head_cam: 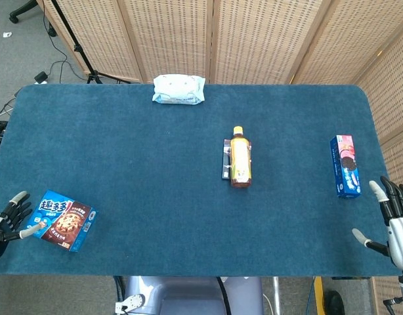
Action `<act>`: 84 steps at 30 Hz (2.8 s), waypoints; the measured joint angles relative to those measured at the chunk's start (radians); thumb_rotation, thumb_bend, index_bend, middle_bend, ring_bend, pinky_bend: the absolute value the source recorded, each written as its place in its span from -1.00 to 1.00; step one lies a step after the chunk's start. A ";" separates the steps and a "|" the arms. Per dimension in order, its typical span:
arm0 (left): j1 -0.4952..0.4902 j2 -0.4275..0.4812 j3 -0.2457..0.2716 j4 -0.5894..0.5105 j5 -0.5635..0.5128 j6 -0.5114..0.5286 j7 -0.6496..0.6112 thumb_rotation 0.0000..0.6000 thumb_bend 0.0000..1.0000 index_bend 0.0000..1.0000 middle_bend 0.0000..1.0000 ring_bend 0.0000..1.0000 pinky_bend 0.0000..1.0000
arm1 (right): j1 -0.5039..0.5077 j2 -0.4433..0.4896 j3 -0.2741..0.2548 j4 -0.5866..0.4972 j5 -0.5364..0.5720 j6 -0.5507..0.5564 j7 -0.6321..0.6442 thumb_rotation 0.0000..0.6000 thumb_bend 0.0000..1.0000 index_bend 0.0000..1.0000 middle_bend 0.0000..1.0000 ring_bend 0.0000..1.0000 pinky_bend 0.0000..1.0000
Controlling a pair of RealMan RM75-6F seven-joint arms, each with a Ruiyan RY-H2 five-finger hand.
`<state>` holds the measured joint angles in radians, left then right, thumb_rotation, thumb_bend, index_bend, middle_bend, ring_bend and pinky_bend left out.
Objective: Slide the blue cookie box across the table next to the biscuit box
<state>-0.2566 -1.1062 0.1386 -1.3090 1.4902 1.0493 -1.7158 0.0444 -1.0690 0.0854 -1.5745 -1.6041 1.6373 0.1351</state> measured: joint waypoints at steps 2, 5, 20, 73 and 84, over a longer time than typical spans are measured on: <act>-0.001 0.005 -0.003 -0.017 -0.003 -0.003 0.020 1.00 -1.00 -1.00 -1.00 -1.00 -1.00 | 0.001 0.000 0.001 0.000 0.002 -0.001 0.002 1.00 -1.00 -1.00 -1.00 -1.00 -1.00; 0.001 0.009 -0.006 -0.044 -0.007 -0.002 0.064 1.00 -1.00 -1.00 -1.00 -1.00 -1.00 | 0.000 0.001 0.001 -0.001 0.000 0.000 0.003 1.00 -1.00 -1.00 -1.00 -1.00 -1.00; -0.028 -0.017 -0.088 -0.313 -0.127 -0.040 0.492 1.00 -1.00 -1.00 -1.00 -1.00 -1.00 | -0.003 0.007 0.003 0.000 0.004 0.005 0.020 1.00 -1.00 -1.00 -1.00 -1.00 -1.00; -0.090 -0.136 -0.243 -0.509 -0.102 0.116 1.309 1.00 -1.00 -1.00 -1.00 -1.00 -1.00 | 0.004 0.004 0.007 0.003 0.015 -0.011 0.016 1.00 -1.00 -1.00 -1.00 -1.00 -1.00; -0.083 -0.141 -0.135 -0.072 0.298 0.322 1.350 1.00 -1.00 -1.00 -1.00 -1.00 -1.00 | 0.007 0.001 0.007 0.002 0.019 -0.018 0.011 1.00 -1.00 -1.00 -1.00 -1.00 -1.00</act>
<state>-0.3397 -1.2476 0.0035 -1.3811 1.7879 1.3712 -0.3655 0.0509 -1.0676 0.0927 -1.5720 -1.5855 1.6196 0.1466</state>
